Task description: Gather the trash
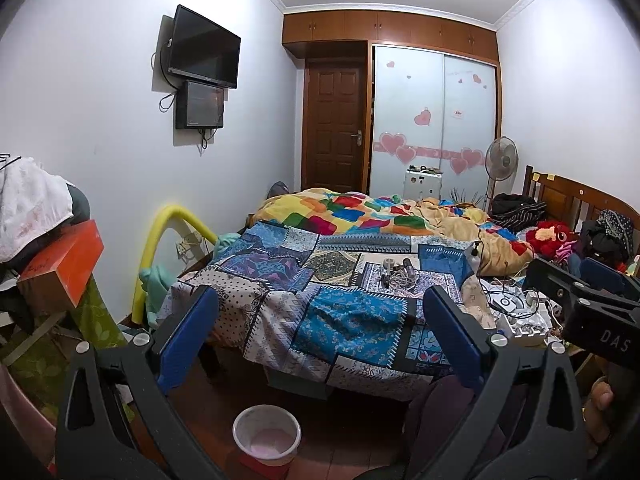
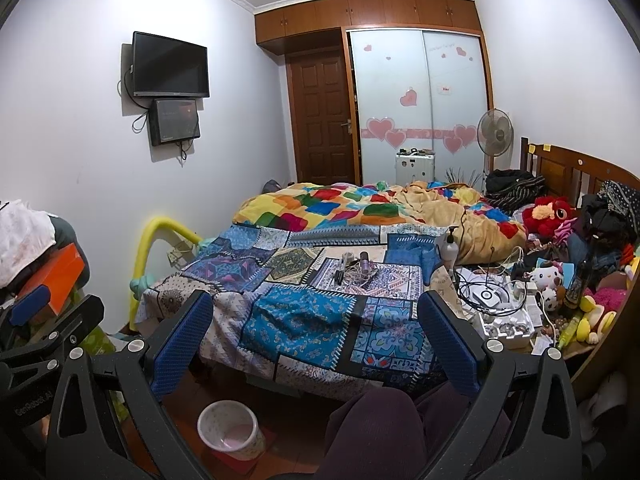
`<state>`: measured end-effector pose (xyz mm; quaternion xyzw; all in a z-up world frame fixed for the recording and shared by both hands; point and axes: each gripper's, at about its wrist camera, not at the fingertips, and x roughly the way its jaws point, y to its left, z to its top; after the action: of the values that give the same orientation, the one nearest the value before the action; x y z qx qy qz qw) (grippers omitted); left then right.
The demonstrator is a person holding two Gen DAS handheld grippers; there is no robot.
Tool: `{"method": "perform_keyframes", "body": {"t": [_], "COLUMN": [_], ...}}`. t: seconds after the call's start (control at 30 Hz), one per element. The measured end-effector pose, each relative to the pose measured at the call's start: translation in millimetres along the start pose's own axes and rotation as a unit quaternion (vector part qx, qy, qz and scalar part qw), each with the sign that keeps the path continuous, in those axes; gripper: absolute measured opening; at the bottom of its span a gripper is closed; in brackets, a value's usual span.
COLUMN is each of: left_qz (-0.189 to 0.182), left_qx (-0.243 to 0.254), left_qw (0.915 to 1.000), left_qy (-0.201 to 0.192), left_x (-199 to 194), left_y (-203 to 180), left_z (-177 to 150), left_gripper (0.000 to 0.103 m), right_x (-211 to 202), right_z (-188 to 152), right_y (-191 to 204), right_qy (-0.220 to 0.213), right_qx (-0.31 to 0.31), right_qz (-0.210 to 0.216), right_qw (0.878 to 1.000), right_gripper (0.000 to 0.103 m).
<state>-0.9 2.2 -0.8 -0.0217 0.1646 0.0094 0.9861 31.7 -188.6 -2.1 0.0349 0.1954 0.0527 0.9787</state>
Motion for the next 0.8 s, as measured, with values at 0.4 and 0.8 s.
{"method": "perform_keyframes", "body": {"t": [0.4, 0.8], "left_qz": [-0.001, -0.001], "left_qx": [0.001, 0.001], "left_qw": [1.0000, 1.0000], "left_qy": [-0.002, -0.003], "left_x": [-1.0, -2.0], "left_y": [0.1, -0.7], "left_z": [0.5, 0.2], "left_gripper": [0.103, 0.103], "right_x": [-0.5, -0.5], "right_z": [-0.4, -0.6], "right_y": [0.5, 0.9], "right_qy": [-0.001, -0.001], "right_qx": [0.000, -0.001], "right_qz": [0.000, 0.000], "right_qw": [1.000, 1.000], "right_gripper": [0.102, 0.102]}}
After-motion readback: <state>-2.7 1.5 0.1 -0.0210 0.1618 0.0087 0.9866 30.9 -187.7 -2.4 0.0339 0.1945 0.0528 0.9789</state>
